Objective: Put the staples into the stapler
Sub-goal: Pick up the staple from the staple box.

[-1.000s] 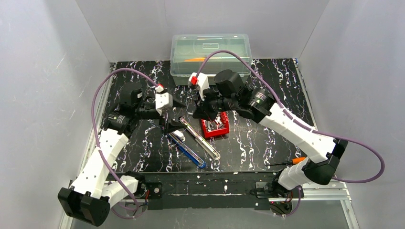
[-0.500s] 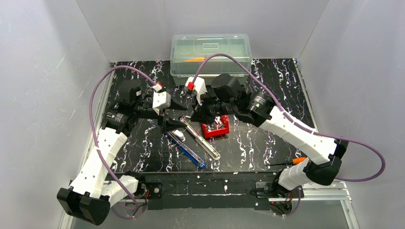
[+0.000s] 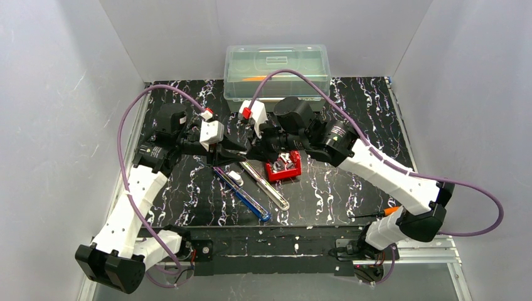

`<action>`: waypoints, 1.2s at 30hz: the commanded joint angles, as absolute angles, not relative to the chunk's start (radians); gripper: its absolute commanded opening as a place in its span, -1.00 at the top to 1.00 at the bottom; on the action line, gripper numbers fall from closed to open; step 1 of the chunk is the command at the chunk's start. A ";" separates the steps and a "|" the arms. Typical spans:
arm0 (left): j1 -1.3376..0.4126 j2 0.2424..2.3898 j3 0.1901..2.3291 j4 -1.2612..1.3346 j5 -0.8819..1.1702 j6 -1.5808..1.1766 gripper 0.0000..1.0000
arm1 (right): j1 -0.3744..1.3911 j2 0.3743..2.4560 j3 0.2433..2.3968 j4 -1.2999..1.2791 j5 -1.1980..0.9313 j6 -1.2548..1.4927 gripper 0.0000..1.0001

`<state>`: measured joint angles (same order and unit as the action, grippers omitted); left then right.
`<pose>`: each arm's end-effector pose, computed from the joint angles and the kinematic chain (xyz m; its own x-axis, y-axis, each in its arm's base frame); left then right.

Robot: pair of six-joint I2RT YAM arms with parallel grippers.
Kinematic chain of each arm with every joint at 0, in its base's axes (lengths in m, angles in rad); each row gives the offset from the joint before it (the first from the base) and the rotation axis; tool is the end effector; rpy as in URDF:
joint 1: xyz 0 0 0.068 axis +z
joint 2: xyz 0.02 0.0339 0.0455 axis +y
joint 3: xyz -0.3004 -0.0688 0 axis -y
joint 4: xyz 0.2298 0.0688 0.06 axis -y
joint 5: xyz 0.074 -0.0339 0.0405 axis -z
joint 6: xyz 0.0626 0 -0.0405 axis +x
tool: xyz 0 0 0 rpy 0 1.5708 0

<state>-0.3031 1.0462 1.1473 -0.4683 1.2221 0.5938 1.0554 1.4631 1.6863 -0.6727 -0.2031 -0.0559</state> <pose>0.1553 -0.1102 0.4221 0.2415 0.1248 -0.9623 0.9701 -0.0067 0.2426 0.1469 0.2850 0.4627 -0.1612 -0.3956 -0.9042 -0.9522 0.3030 0.0372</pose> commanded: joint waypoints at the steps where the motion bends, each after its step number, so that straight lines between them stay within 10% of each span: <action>1: -0.300 1.038 1.187 -0.525 1.257 0.649 0.46 | 1.064 1.473 1.736 -0.629 -0.185 -0.057 0.95; 10: -0.300 1.030 1.189 -0.577 1.219 0.766 1.00 | 1.067 1.465 1.713 -0.637 -0.153 -0.040 0.64; 19: -0.301 0.972 1.155 -0.610 1.178 1.058 1.00 | 1.029 1.440 1.756 -0.676 -0.235 0.019 -0.40; 26: -0.303 0.794 0.963 -0.627 1.158 1.779 1.00 | 0.730 1.457 1.736 -0.605 -0.733 0.229 -0.48; 36: -0.305 0.790 0.927 -0.629 1.188 2.043 1.00 | 0.732 1.499 1.697 -0.599 -0.834 0.200 -0.51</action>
<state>-0.3035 0.7708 0.9253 -0.6125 1.1515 1.9060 0.7147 1.4822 1.7115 -0.6250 -0.7498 0.2070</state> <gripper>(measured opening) 0.043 0.761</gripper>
